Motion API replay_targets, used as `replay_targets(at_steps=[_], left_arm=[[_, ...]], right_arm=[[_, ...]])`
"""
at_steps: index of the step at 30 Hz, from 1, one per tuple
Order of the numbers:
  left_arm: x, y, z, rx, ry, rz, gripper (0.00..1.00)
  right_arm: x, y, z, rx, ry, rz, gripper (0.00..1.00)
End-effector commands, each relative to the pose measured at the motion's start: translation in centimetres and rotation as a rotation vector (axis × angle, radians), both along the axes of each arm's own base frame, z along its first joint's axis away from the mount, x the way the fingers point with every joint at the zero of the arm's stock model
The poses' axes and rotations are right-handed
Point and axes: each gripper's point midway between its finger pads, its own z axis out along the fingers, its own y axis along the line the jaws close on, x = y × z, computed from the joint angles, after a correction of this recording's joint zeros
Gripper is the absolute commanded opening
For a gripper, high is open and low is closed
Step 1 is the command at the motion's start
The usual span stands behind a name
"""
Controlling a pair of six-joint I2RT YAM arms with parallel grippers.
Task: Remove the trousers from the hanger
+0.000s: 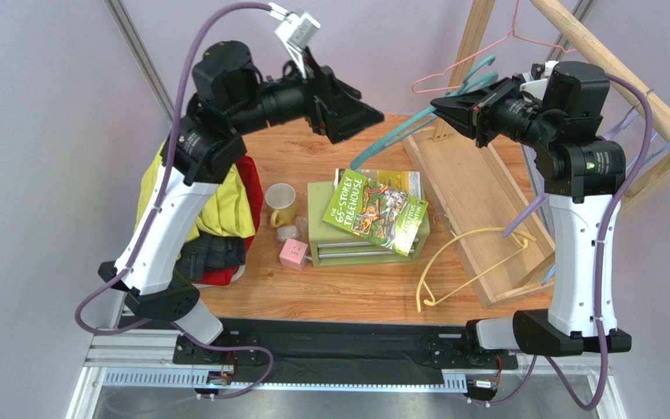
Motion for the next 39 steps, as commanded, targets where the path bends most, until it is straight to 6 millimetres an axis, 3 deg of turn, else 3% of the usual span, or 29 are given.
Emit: replay_targets(at_steps=[1,4,8,15,19,21,23,26,29,30,33,34,35,37,38,39], left_arm=[[-3.4,-1.0,2.4,0.046,-0.328,-0.047,0.97],[-4.0,-3.0,0.6,0.114,-0.383,-0.068,0.94],[-4.0,-5.3,-2.2,0.21,-0.411,-0.06,0.75],[-3.5,-6.5,-5.8,0.331,-0.403,-0.046,0.62],[-3.3,-6.7,-6.5,0.355,-0.39,-0.029,0.51],[-3.5,-6.9,-6.7,0.364,-0.386,-0.035,0.33],[-3.5,-7.2,-7.0,0.369,-0.374,-0.032,0.0],[-3.9,-7.8,-6.9,0.354,-0.349,-0.038,0.0],[-3.7,-8.4,-6.6,0.318,-0.277,-0.013,0.0],[-3.7,-8.5,-6.1,0.29,-0.233,0.0,0.0],[-3.7,-9.7,-5.7,0.249,-0.195,-0.007,0.0],[-3.8,-10.2,-5.7,0.235,-0.175,-0.012,0.0],[-4.0,-10.9,-5.9,0.229,-0.16,-0.018,0.0],[-4.0,-11.7,-5.5,0.188,-0.132,-0.023,0.0],[-4.2,-12.4,-5.9,0.184,-0.124,-0.032,0.0],[-4.2,-12.9,-5.3,0.157,-0.136,-0.034,0.0]], right_arm=[[-2.3,-0.2,2.4,0.014,-0.073,-0.008,0.0],[-2.8,-0.2,2.5,0.016,-0.077,-0.007,0.0],[-3.7,-0.2,2.5,0.02,-0.07,0.0,0.0],[-5.5,0.0,2.8,0.045,-0.068,0.018,0.0],[-6.5,0.0,3.2,0.054,-0.078,0.027,0.0],[-7.0,0.1,3.4,0.057,-0.088,0.033,0.0],[-7.1,0.1,3.4,0.057,-0.095,0.036,0.0],[-7.8,0.4,3.5,0.043,-0.134,0.07,0.0],[-9.0,0.5,3.6,0.0,-0.201,0.102,0.25],[-9.5,0.6,3.6,-0.01,-0.221,0.12,0.43],[-11.9,0.4,4.3,-0.079,-0.34,0.144,0.69],[-12.5,0.3,4.5,-0.1,-0.376,0.142,0.73],[-14.5,0.0,5.2,-0.124,-0.444,0.132,0.78],[-15.4,-1.2,5.1,-0.212,-0.535,0.056,0.88],[-17.9,-2.0,5.3,-0.238,-0.604,0.009,0.91],[-18.0,-3.2,5.4,-0.277,-0.635,-0.074,0.94]])
